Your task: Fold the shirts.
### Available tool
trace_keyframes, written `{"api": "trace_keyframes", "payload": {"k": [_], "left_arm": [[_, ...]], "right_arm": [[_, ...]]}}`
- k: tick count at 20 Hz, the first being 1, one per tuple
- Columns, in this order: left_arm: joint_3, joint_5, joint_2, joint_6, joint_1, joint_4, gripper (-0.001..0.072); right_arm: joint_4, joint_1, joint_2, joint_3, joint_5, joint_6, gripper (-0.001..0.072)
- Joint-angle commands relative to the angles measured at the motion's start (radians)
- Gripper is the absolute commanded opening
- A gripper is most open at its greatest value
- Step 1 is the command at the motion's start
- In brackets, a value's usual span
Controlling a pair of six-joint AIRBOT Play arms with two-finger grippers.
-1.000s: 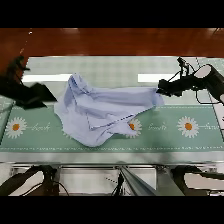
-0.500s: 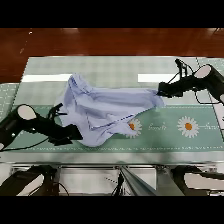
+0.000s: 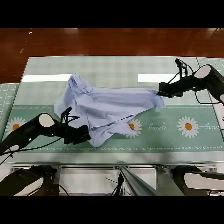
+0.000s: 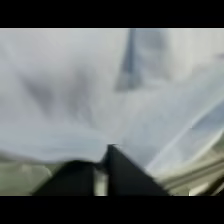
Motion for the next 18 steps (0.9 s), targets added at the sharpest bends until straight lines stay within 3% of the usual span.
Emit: {"api": "trace_keyframes", "payload": {"k": [1,5,11,14,18], "left_arm": [[0.016,0.107,-0.037,0.014,-0.024,-0.068,0.0022],[0.15,0.099,0.102,0.034,-0.014,-0.015,0.002],[0.528,0.066,0.483,0.015,0.208,0.157,0.002],[0.722,0.065,0.565,0.016,0.36,0.148,0.0021],[0.916,0.065,0.575,0.05,0.383,0.029,0.0021]], "right_arm": [[-0.003,0.0,0.001,0.0,0.006,-0.003,0.002],[0.035,-0.02,0.006,0.0,0.011,-0.005,0.0019],[0.455,-0.202,0.22,0.0,-0.03,-0.055,0.002],[0.673,-0.279,0.382,0.0,-0.085,-0.068,0.002],[0.859,-0.286,0.597,0.0,-0.108,-0.067,0.0019]]}}
